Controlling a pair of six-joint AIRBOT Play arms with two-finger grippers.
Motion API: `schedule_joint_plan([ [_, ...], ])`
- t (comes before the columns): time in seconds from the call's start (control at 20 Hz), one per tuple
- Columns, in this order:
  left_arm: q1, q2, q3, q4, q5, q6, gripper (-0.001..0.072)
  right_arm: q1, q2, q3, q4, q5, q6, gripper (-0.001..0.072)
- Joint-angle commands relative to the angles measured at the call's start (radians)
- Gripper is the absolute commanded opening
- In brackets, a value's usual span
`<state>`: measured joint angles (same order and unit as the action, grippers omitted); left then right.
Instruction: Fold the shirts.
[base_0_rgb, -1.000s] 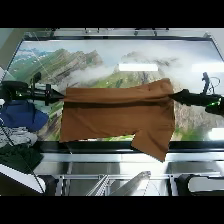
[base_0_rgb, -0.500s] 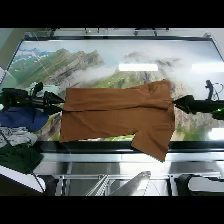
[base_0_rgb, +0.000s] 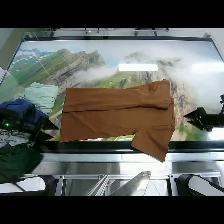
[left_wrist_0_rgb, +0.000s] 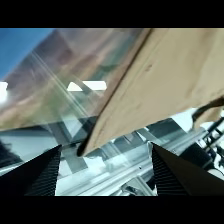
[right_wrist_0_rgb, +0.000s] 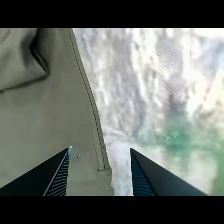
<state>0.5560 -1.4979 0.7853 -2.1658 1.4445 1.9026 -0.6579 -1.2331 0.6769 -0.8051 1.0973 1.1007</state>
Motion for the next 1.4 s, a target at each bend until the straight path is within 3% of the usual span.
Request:
schedule_joint_plan([
  [0.0, -0.03, 0.051, -0.096, 0.02, -0.105, 0.021, 0.0582, -0.005, 0.019, -0.037, -0.01, 0.017, 0.021, 0.044],
  [0.15, -0.117, -0.006, -0.096, -0.049, -0.124, 0.058, 0.0581, -0.005, 0.019, -0.037, -0.011, 0.056, 0.022, 0.044],
  [0.2, -0.145, -0.03, -0.092, -0.096, -0.124, 0.088, 0.0495, -0.005, 0.019, -0.037, -0.011, 0.071, 0.022, 0.044],
  [0.25, -0.169, -0.048, -0.083, -0.143, -0.117, 0.125, 0.0311, -0.005, 0.019, -0.037, -0.011, 0.081, 0.023, 0.044],
  [0.3, -0.19, -0.06, -0.072, -0.172, -0.113, 0.153, 0.0061, -0.005, 0.019, -0.037, -0.011, 0.082, 0.023, 0.044],
  [0.35, -0.204, -0.06, -0.063, -0.172, -0.115, 0.16, 0.0033, -0.005, 0.019, -0.042, -0.011, 0.08, 0.023, 0.044],
  [0.7, -0.159, -0.029, -0.043, -0.163, -0.056, 0.159, 0.0033, 0.012, -0.09, -0.095, -0.027, 0.045, 0.006, 0.044],
  [1.0, -0.125, 0.016, -0.043, -0.164, -0.047, 0.16, 0.0032, 0.222, -0.192, -0.129, 0.06, 0.045, -0.048, 0.0429],
  [1.05, -0.125, 0.02, -0.043, -0.164, -0.038, 0.16, 0.0033, 0.249, -0.191, -0.129, 0.092, 0.063, -0.079, 0.0318],
  [1.1, -0.126, 0.021, -0.04, -0.165, -0.025, 0.16, 0.0032, 0.253, -0.185, -0.129, 0.131, 0.1, -0.114, 0.0072],
  [1.2, -0.118, 0.023, -0.04, -0.165, 0.0, 0.156, 0.0032, 0.229, -0.137, -0.128, 0.187, 0.188, -0.161, 0.0034],
  [1.35, -0.089, 0.023, -0.04, -0.108, 0.01, 0.111, 0.0032, 0.092, -0.003, -0.128, 0.149, 0.27, -0.147, 0.0014],
])
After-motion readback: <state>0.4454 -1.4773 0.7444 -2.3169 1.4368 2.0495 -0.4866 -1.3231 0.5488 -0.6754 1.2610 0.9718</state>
